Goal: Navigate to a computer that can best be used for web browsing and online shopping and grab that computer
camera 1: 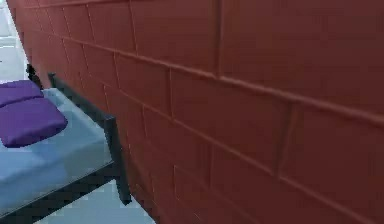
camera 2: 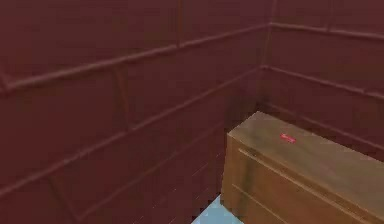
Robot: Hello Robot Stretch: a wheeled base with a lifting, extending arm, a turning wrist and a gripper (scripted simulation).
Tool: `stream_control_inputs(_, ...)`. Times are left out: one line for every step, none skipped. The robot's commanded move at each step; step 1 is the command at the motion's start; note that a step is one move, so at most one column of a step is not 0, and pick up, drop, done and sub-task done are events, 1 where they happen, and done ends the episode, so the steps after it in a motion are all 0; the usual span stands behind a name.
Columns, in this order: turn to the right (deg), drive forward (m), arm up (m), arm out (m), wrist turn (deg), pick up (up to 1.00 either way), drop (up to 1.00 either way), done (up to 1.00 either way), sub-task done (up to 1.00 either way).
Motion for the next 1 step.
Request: stream_control_inputs(-45.0, 0.00, 0.00, 0.00, 0.0, 0.00, 0.00, 0.00, 0.00)
